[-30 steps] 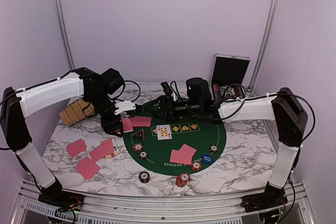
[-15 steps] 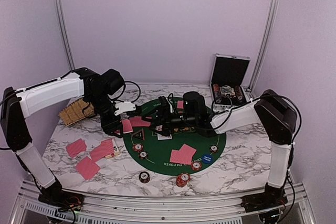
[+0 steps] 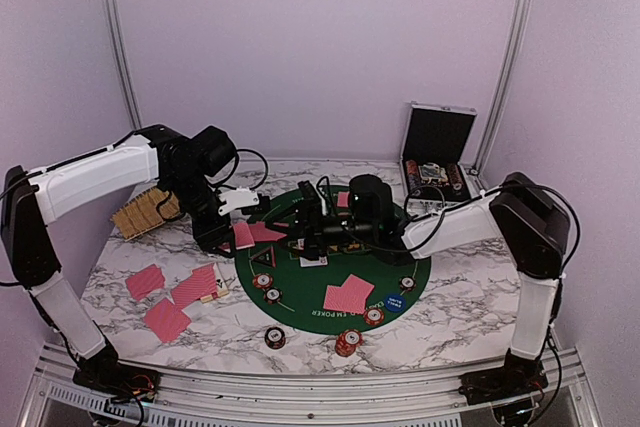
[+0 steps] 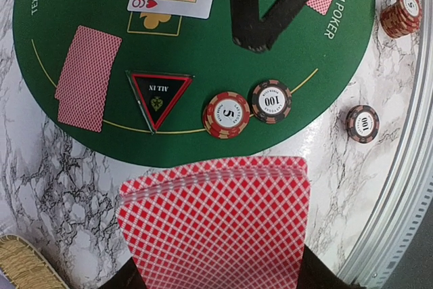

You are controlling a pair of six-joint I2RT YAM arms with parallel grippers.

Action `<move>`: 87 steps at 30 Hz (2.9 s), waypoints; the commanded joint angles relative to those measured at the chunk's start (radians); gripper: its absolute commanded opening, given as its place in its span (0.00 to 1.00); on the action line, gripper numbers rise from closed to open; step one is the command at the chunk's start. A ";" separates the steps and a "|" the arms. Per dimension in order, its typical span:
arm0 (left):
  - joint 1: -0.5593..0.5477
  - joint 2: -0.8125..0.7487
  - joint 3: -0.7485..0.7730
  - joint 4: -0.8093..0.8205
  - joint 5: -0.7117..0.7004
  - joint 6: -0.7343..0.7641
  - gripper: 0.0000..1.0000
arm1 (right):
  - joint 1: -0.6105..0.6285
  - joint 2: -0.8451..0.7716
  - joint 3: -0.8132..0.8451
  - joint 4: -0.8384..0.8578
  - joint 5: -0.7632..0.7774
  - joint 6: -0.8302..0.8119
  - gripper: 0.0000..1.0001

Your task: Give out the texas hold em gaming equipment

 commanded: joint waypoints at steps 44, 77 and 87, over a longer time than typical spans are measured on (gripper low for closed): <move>-0.014 0.014 0.018 -0.013 0.024 -0.011 0.60 | 0.092 0.404 0.437 0.030 -0.038 0.205 0.78; -0.015 -0.004 0.013 -0.014 0.030 -0.005 0.60 | -0.007 0.293 0.266 0.018 -0.015 0.211 0.46; -0.015 -0.012 0.009 -0.013 0.032 -0.002 0.60 | -0.032 0.247 0.227 -0.015 -0.007 0.169 0.42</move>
